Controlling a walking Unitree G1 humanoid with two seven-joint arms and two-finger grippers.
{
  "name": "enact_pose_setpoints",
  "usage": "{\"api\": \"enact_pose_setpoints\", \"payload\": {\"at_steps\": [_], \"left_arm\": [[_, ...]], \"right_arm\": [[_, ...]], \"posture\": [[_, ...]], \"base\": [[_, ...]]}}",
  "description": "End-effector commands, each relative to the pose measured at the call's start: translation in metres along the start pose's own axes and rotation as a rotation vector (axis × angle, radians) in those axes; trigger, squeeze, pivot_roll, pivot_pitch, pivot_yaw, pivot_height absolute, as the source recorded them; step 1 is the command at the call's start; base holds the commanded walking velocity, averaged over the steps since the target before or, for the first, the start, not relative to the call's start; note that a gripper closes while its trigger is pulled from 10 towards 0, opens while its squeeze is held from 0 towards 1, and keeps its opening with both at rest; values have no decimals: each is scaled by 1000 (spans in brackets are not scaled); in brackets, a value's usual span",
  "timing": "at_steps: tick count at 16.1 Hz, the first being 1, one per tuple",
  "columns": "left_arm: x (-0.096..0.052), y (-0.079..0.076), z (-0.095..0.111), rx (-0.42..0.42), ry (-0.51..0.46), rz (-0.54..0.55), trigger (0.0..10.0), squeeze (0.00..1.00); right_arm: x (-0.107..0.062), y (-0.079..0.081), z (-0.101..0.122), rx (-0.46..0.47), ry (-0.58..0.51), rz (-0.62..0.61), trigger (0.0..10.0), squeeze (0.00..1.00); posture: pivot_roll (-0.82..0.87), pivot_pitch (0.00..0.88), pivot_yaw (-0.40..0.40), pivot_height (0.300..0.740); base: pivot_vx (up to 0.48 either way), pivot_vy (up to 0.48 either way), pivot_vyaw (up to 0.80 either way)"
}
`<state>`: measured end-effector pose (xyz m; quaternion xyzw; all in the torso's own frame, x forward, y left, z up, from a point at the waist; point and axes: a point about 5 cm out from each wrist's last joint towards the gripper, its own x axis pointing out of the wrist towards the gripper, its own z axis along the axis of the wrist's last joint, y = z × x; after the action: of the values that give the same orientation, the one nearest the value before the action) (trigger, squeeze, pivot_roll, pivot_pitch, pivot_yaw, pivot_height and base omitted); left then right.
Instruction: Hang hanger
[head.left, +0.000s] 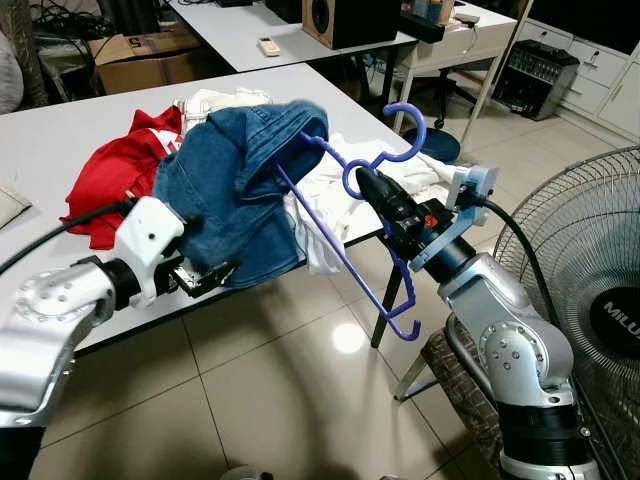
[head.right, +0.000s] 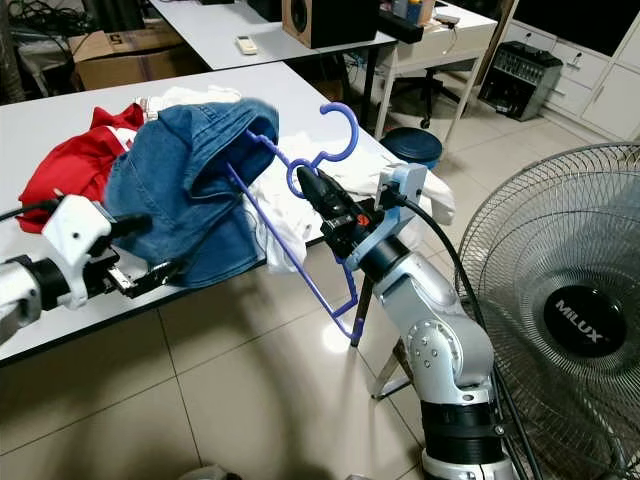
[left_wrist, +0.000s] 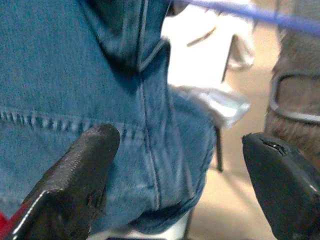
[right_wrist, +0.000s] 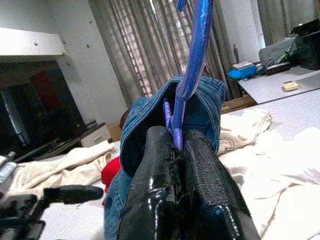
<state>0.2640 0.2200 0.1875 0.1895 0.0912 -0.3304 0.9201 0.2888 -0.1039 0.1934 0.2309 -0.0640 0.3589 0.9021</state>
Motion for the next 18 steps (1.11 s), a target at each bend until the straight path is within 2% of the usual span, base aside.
{"api": "enact_pose_setpoints", "payload": {"at_steps": [1,4,7,9,10,11,13,14,15,16,17,18], "left_arm": [[-4,0,5,-4,-13,-20,10000,1000],[-11,2,9,-32,-46,-41,10000,1000],[-16,10,25,-111,-170,-13,10000,1000],[-15,20,35,-141,-270,61,10000,1000],[-15,27,41,-187,-357,129,10000,1000],[-14,30,43,-220,-395,173,10000,1000],[-14,33,40,-233,-392,225,10000,1000],[-9,35,22,-213,-293,322,10000,1000],[-5,33,8,-171,-198,369,10000,733],[-2,31,4,-141,-157,373,10000,435],[1,26,0,-118,-131,369,10000,0],[5,13,-4,-157,-139,341,10000,0]], "right_arm": [[-2,0,11,-8,-50,5,10000,0],[-2,-1,11,-4,-52,0,10000,0],[-3,-1,11,-5,-54,-4,10000,0],[-3,-1,12,-7,-56,-6,10000,0],[-3,-1,12,-8,-57,-7,10000,0],[-4,-1,12,-7,-58,-7,10000,0],[-4,0,12,-7,-55,-7,10000,0],[-3,1,12,-9,-53,-4,10000,0],[-2,1,12,-11,-57,-7,10000,0],[-1,1,13,-11,-61,-12,10000,0],[0,0,13,-14,-65,-21,10000,0],[1,-2,13,-14,-75,-40,10000,0]], "posture": [[-41,22,-20,740],[-43,24,-21,740],[-50,22,-14,740],[-54,20,-10,740],[-57,17,-12,740],[-61,15,-16,740],[-63,14,-16,740],[-72,9,-3,740],[-73,8,2,740],[-75,7,3,740],[-76,6,4,740],[-75,7,11,740]], "base": [[0,0,0],[0,0,0],[0,0,0],[0,0,0],[0,0,0],[0,0,0],[0,0,0],[0,0,0],[0,0,0],[0,0,0],[0,0,0],[0,0,0]]}}
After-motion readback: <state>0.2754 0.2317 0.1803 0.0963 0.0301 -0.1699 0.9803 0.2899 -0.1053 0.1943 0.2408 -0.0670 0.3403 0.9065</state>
